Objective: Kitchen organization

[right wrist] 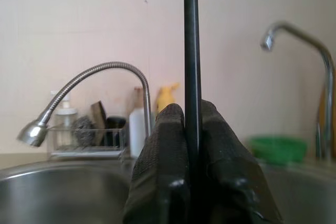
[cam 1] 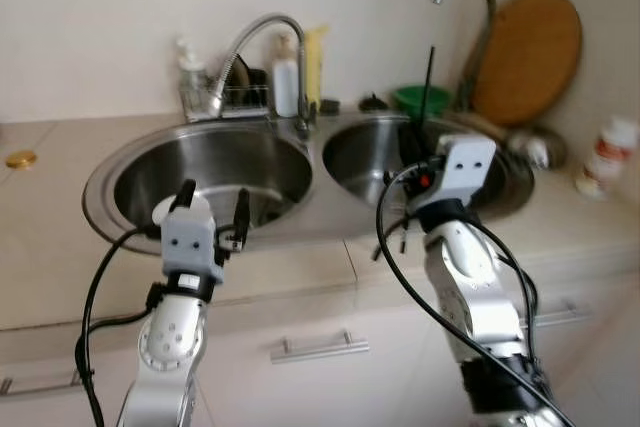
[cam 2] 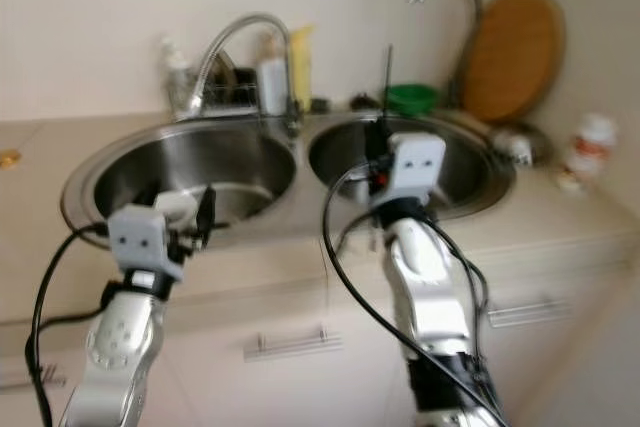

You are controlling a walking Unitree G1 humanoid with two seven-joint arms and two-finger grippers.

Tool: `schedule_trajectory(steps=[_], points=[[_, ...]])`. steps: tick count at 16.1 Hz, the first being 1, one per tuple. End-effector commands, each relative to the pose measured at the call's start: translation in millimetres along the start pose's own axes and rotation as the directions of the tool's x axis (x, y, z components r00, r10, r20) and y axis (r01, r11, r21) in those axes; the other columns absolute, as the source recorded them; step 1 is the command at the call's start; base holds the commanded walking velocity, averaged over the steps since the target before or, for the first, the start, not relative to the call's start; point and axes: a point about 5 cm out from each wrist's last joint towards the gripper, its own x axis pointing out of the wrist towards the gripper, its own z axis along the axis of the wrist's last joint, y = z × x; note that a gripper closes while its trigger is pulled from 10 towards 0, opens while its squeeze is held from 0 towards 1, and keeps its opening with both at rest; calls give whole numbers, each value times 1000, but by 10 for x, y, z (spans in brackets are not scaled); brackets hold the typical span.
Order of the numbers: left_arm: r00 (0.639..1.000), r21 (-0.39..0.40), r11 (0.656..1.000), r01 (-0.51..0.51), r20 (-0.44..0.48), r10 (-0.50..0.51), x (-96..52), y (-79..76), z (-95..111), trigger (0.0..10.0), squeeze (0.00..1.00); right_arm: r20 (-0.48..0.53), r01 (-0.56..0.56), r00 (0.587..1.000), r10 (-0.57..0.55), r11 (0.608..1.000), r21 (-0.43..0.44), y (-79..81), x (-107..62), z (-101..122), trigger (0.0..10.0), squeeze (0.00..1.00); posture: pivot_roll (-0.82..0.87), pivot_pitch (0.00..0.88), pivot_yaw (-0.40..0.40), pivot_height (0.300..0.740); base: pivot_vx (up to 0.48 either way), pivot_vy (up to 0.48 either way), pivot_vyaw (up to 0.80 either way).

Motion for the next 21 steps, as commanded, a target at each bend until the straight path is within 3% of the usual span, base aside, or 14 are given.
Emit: schedule_trajectory(steps=[1,4,5,6,11,12,15,18,21], points=[[1000,17,1000,-10,10,10,10,53,19,10000,0,151,-37,988,39,999,-17,131,174,325,0,0,42,0,-29,740,251,0,800],[1000,13,1000,-4,6,4,13,39,9,10000,0,198,-27,980,32,999,-28,123,273,447,0,0,42,0,-29,740,0,0,790],[1000,13,1000,-2,5,2,12,33,6,10000,0,191,-30,981,36,999,-36,133,280,427,784,0,42,0,-30,740,0,0,531],[1000,13,1000,-1,4,1,12,26,4,10000,0,162,-22,986,30,998,-51,138,287,375,10000,0,47,0,-32,740,0,0,0],[1000,16,1000,-2,1,2,1,36,4,10000,0,71,-5,997,11,997,-81,140,244,155,10000,0,56,0,-36,740,0,0,0],[1000,15,1000,4,2,-4,-3,22,3,10000,0,-14,24,1000,-26,993,-114,85,250,19,10000,0,56,0,-36,740,0,0,0],[1000,16,1000,16,-2,-16,-3,-12,-7,10000,0,-98,81,991,-92,991,-105,-46,258,-137,10000,0,55,0,-37,740,0,0,-533],[1000,15,1000,21,-6,-21,-8,-22,-14,10000,0,-97,125,985,-140,981,-149,-155,260,-190,10000,0,57,0,-37,740,0,0,-790],[1000,13,1000,27,-12,-27,-13,-37,-27,10000,0,-93,118,986,-136,977,-176,-201,283,-292,10000,0,58,0,-32,740,0,0,0]])
